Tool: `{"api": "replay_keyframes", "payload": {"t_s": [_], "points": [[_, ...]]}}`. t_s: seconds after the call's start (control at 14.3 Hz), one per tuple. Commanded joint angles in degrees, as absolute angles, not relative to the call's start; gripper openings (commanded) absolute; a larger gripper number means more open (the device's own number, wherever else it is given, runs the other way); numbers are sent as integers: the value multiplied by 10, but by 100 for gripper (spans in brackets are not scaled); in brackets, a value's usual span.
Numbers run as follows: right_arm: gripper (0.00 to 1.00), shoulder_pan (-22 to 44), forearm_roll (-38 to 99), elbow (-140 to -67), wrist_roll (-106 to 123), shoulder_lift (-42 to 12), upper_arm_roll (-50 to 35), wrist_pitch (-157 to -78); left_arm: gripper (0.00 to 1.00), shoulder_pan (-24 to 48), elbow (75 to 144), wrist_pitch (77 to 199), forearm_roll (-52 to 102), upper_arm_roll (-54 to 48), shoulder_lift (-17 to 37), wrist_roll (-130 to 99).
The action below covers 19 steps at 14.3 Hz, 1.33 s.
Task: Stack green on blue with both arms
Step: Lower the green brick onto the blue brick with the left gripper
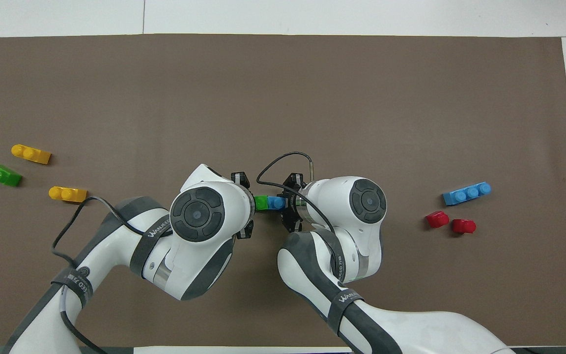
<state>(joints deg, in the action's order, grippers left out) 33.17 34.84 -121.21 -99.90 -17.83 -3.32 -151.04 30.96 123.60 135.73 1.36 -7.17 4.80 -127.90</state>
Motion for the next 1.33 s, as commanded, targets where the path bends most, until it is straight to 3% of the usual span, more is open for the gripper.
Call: {"api": "replay_keyframes", "payload": {"t_s": [0.0, 1.26], "points": [[0, 332, 366, -1230, -969, -174, -33, -1523, 0, 322, 1247, 1384, 9, -61, 50, -1299], [0, 329, 366, -1231, -968, -173, -33, -1521, 0, 333, 1241, 1424, -90, -61, 109, -1362]]}}
